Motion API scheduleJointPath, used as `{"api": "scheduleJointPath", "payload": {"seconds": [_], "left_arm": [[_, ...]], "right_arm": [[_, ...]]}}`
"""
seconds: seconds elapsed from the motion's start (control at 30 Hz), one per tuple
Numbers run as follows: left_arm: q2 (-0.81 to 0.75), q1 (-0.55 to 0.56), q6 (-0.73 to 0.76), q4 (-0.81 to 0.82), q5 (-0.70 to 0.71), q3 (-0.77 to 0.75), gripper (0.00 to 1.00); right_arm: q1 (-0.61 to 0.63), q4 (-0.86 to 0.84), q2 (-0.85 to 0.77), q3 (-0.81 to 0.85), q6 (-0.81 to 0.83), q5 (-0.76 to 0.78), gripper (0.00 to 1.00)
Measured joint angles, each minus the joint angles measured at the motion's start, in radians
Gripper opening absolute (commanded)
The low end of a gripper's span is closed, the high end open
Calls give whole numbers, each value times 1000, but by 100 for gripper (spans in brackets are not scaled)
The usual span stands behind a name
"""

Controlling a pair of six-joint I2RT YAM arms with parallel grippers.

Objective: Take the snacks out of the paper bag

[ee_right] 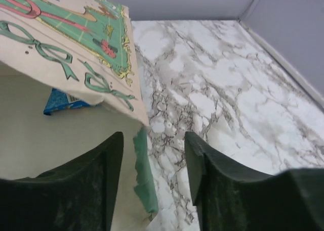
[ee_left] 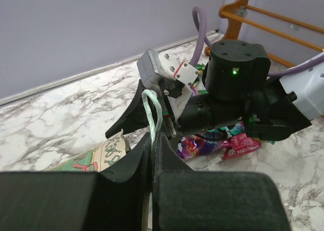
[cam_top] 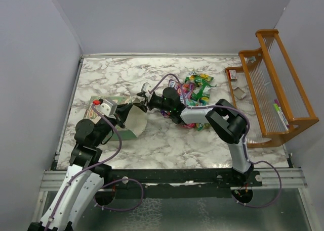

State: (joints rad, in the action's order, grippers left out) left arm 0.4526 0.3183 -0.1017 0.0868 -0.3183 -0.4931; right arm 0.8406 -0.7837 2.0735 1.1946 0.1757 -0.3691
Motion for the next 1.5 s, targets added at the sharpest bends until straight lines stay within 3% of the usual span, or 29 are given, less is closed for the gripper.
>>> {"api": "scheduleJointPath", "payload": {"seconds": [0.27, 0.6, 1.0, 1.27, 1.5], "left_arm": [[-10, 0, 6, -16, -10, 0, 0], [73, 0, -45, -67, 226, 0, 0], [207, 0, -150, -65, 426, -8, 0], [175, 0, -285, -76, 547, 71, 0], [167, 0, -449, -128, 635, 150, 0]], "right_arm": [[-2, -47, 26, 77, 78, -52, 2], [-2, -57, -11, 84, 142, 78, 1], [26, -85, -89, 203, 306, 254, 1], [118, -272, -136, -55, 334, 362, 1], [153, -303, -108, -79, 349, 454, 1]]}}
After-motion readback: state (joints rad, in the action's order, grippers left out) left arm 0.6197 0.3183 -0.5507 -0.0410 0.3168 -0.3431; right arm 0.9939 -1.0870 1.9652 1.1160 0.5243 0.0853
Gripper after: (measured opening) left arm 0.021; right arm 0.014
